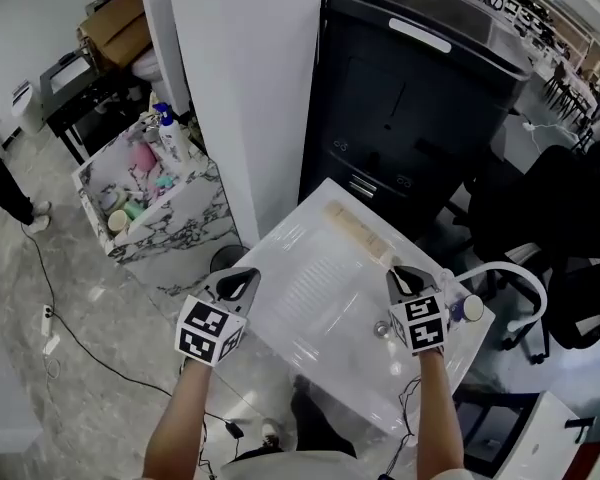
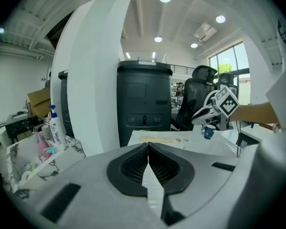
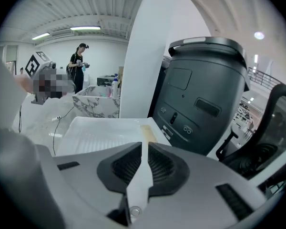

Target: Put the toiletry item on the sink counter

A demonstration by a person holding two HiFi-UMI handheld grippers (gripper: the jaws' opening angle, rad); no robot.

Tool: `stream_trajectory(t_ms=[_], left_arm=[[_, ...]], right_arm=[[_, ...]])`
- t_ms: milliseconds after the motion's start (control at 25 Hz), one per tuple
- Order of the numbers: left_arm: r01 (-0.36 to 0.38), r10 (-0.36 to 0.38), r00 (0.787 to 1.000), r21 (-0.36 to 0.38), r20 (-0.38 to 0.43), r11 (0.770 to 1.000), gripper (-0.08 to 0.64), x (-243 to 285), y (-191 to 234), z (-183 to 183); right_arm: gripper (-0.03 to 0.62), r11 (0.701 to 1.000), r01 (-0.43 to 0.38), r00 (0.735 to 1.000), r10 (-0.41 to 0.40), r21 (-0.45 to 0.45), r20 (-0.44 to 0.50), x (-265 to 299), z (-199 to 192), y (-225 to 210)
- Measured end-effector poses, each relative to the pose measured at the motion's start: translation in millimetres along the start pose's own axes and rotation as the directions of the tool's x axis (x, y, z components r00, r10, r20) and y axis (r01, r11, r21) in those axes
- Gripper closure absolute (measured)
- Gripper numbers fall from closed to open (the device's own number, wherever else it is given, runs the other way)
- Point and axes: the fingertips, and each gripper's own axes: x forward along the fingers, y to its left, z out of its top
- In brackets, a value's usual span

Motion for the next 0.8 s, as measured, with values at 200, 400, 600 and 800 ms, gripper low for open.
stream_trajectory(t_ms=[200, 400, 600, 800], left_arm=[[0.002, -0.004, 0.999, 0.036, 0.053, 0.999, 0.549, -32, -19, 13], [0.014, -0.021, 0.995, 0.071, 0.1, 0.997, 0.549, -65, -46, 28], [0.024, -0.039, 0.988, 0.106, 0.148, 0.994, 0.549, -100, -76, 43], [0.021, -0.05, 0.98, 0.148, 0.195, 0.989, 0.549, -141, -103, 54]], right_arm=[[0.594, 0.998, 0.067, 0.994, -0.067, 0.004, 0.086, -56, 11, 11], [0.594, 0.993, 0.114, 0.978, -0.115, 0.014, 0.173, -120, 23, 20], [0.594, 0.988, 0.147, 0.955, -0.153, 0.045, 0.252, -190, 27, 33], [0.595, 0.986, 0.144, 0.936, -0.164, 0.085, 0.311, -244, 21, 58]])
